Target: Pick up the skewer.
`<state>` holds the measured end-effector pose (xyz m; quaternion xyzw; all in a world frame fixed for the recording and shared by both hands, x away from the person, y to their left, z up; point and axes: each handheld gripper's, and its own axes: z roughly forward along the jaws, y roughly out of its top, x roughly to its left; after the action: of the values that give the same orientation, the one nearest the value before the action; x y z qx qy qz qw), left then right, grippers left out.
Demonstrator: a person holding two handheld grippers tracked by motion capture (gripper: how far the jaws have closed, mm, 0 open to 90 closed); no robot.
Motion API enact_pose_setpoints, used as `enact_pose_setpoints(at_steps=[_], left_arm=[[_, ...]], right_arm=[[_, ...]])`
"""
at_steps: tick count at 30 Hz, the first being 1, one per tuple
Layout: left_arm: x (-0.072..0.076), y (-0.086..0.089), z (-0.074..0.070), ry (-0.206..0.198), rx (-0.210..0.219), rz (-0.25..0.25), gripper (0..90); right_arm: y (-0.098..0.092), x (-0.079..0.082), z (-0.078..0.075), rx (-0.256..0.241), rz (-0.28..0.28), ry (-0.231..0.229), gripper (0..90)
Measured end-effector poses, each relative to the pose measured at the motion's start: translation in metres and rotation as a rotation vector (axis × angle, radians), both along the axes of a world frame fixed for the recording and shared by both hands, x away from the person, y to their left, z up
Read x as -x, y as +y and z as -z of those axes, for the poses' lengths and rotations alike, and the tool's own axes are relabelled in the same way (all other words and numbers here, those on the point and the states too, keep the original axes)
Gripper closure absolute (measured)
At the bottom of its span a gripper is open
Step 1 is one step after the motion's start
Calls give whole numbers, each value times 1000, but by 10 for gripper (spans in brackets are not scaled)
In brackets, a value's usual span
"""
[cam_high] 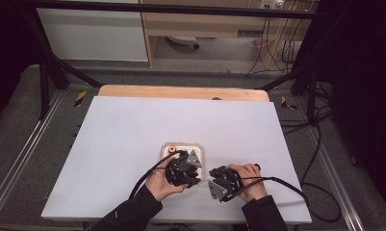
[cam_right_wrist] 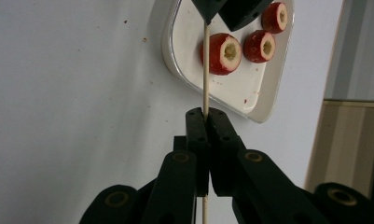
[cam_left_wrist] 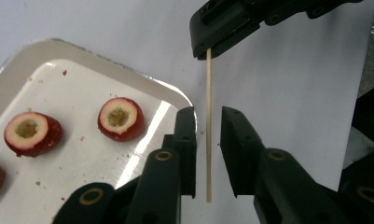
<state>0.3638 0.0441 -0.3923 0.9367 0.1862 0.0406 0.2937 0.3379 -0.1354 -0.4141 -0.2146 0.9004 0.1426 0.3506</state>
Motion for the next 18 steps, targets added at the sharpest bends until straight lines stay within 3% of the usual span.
enact_pose_setpoints(at_steps=[1,5,7,18], left_arm=[[-2,-3,1,30,-7,-10,778],[-5,-5,2,57,-44,0,805],[-6,-6,3,67,-56,-10,828],[-7,-12,8,59,-106,-28,881]], right_arm=[[2,0,-1,14,-10,-13,886],[9,0,-3,50,-29,-37,885],[13,0,-2,95,-38,-62,885],[17,4,-3,111,-66,-104,885]])
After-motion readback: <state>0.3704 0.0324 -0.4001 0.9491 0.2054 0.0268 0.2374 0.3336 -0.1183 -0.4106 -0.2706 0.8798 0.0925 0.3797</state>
